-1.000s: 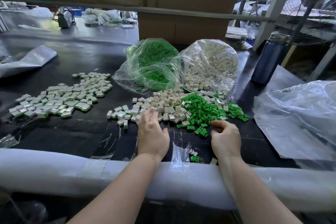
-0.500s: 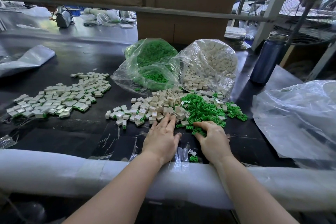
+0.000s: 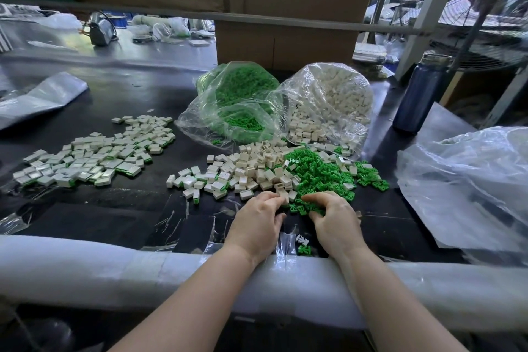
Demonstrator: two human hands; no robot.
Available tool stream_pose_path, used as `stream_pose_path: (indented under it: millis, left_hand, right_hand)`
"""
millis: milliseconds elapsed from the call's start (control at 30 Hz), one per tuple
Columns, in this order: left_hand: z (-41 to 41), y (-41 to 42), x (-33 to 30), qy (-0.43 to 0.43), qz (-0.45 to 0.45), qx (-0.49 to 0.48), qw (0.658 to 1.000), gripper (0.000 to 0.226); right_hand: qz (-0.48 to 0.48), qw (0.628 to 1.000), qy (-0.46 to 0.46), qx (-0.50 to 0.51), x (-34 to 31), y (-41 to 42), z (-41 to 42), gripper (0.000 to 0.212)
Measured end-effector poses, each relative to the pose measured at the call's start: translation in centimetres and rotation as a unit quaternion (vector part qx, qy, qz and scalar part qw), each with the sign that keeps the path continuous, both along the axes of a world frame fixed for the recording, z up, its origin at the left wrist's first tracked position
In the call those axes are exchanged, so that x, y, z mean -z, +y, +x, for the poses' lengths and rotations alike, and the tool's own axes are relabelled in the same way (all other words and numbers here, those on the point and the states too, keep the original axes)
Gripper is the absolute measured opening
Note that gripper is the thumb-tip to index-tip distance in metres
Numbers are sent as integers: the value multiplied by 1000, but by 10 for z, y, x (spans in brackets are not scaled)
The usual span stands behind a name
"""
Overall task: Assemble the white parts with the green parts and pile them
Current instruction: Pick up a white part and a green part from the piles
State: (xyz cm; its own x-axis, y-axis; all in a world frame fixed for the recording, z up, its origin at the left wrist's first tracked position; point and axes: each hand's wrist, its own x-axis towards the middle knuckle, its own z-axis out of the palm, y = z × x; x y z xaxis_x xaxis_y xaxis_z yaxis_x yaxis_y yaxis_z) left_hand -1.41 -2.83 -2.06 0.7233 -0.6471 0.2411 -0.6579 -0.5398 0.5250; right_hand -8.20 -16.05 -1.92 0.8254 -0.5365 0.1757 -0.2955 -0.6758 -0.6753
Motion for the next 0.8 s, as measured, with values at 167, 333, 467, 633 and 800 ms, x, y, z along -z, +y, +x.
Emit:
stream_pose_path:
  millis: [167,333,467,633,800]
  left_hand:
    - [1,0,0,-9,-1,-13,1000,38]
    - [2,-1,3,-7,50,-23,998,47]
    - [4,-4,3,3,92,-19,996,49]
    - [3,-2,2,8,55,-29,998,44]
    - [2,-1,2,10,35,-48,998,45]
  right_hand:
    - [-16,1000,-9,-6,-1,0,0,29]
    - [-47,998,26,-21,-2,0,0,23]
    - [-63,997,45,-17,-1,0,1,25]
    - [-56,998,38,-11,-1,0,2,17]
    - [-41,999,28,-8,-3,2,0,13]
